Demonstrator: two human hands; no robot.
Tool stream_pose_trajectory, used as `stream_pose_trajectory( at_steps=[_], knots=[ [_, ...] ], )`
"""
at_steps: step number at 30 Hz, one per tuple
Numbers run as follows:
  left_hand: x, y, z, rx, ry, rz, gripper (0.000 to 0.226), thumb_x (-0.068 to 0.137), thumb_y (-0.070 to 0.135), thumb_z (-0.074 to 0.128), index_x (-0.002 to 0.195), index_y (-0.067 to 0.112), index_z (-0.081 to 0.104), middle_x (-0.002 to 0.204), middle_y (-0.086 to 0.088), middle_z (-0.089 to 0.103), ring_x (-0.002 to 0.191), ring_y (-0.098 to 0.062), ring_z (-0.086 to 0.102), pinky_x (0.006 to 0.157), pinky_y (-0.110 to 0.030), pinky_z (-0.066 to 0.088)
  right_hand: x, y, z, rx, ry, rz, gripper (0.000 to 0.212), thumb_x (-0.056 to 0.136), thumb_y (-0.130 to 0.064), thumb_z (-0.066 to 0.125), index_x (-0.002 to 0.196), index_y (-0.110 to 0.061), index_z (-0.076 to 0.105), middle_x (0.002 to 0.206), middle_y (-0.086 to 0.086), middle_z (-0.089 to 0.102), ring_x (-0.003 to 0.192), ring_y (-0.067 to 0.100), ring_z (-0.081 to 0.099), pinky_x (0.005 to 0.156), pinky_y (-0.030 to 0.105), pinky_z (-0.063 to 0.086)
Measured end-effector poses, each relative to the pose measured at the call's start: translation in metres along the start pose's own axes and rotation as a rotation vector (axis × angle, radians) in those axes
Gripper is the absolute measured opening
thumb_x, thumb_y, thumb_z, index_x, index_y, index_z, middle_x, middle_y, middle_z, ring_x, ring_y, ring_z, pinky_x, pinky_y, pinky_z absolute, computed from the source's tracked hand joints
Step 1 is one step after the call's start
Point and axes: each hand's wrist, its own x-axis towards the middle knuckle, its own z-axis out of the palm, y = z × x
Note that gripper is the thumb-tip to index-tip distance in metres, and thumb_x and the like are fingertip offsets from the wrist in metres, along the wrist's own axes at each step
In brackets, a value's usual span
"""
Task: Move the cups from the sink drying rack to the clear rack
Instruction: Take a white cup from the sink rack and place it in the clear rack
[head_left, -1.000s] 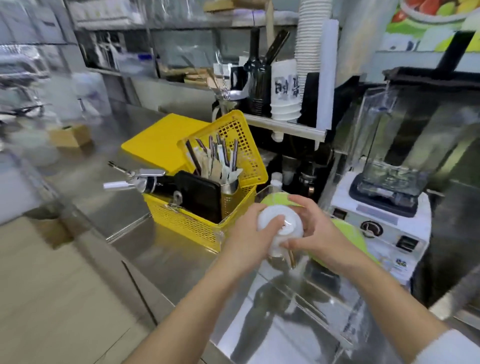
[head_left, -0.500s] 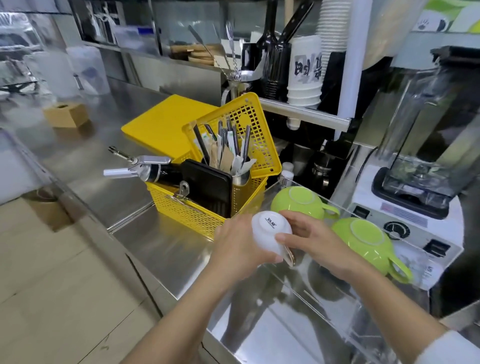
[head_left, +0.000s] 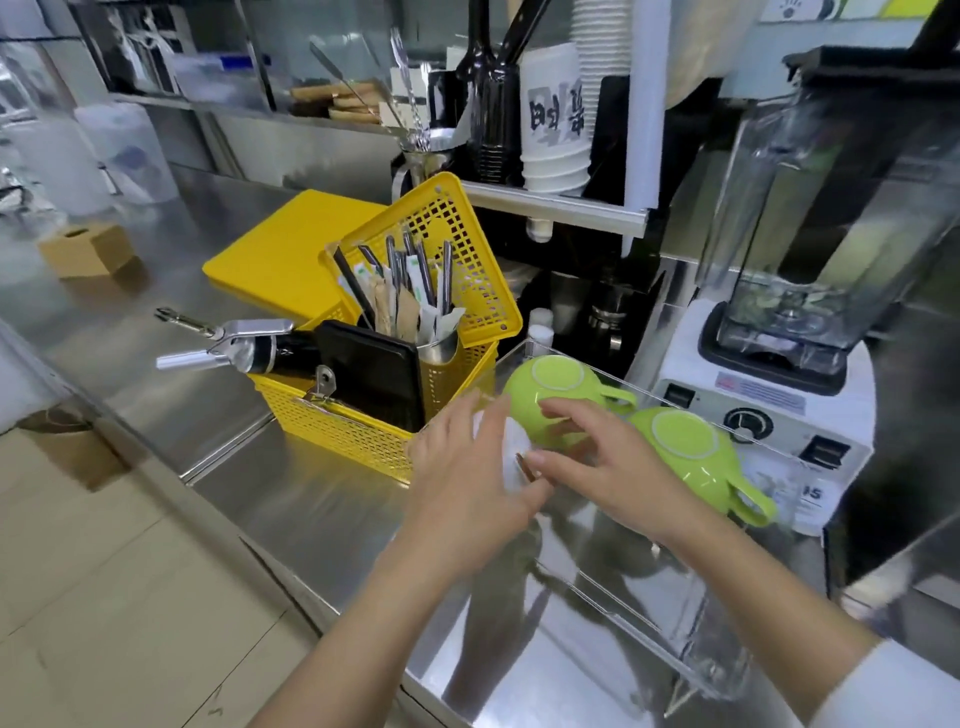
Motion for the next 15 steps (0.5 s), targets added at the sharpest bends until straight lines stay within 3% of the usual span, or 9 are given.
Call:
stream_pose_trajectory(
  at_steps=[2, 6, 8, 11, 15],
  knots=[
    [0.000, 0.019, 0.002, 0.000, 0.000, 0.111, 0.072, 0.080, 0.049, 0.053, 0.142, 0.027, 0.024, 0.152, -0.003, 0.028, 0.140, -0.017, 0.020, 0.115, -0.040, 0.015, -0.012, 0.002, -0.019, -0.060, 0.023, -0.043, 0.054, 0.078, -0.039, 0.066, 0.127, -0.025, 0.048, 0.122, -0.004, 0.055, 0.106, 0.004, 0.053, 0.092, 0.026, 0.046],
    [0.002, 0.068, 0.010, 0.124, -0.005, 0.261, 0.073, 0.075, 0.055, 0.035, 0.142, 0.026, 0.027, 0.151, -0.004, 0.030, 0.142, -0.017, 0.017, 0.115, -0.042, -0.010, -0.046, 0.008, -0.065, -0.104, 0.084, -0.051, 0.060, 0.075, -0.050, 0.061, 0.130, -0.030, 0.044, 0.121, -0.012, 0.052, 0.105, -0.003, 0.049, 0.094, 0.018, 0.040],
    [0.003, 0.096, 0.016, 0.110, -0.017, 0.323, 0.075, 0.073, 0.054, 0.036, 0.141, 0.024, 0.031, 0.148, -0.006, 0.035, 0.140, -0.020, 0.024, 0.115, -0.040, -0.002, -0.068, 0.014, -0.090, -0.129, 0.130, -0.030, 0.056, 0.078, -0.050, 0.060, 0.129, -0.037, 0.042, 0.122, -0.018, 0.051, 0.110, -0.003, 0.047, 0.095, 0.021, 0.039],
    [-0.003, 0.144, 0.033, -0.001, -0.052, 0.419, 0.070, 0.072, 0.046, 0.046, 0.137, 0.019, 0.038, 0.141, -0.006, 0.044, 0.132, -0.023, 0.036, 0.111, -0.038, 0.026, -0.102, 0.027, -0.127, -0.169, 0.196, -0.007, 0.054, 0.080, -0.044, 0.061, 0.130, -0.039, 0.040, 0.126, -0.017, 0.049, 0.118, 0.001, 0.044, 0.099, 0.025, 0.037],
    [-0.024, 0.211, 0.071, -0.070, -0.143, 0.557, 0.067, 0.078, 0.044, 0.049, 0.137, 0.016, 0.038, 0.141, -0.009, 0.045, 0.131, -0.025, 0.038, 0.108, -0.037, 0.031, -0.158, 0.054, -0.174, -0.239, 0.286, 0.094, 0.062, 0.079, -0.049, 0.058, 0.135, -0.034, 0.036, 0.131, -0.012, 0.046, 0.120, 0.002, 0.043, 0.101, 0.026, 0.037]
  ],
)
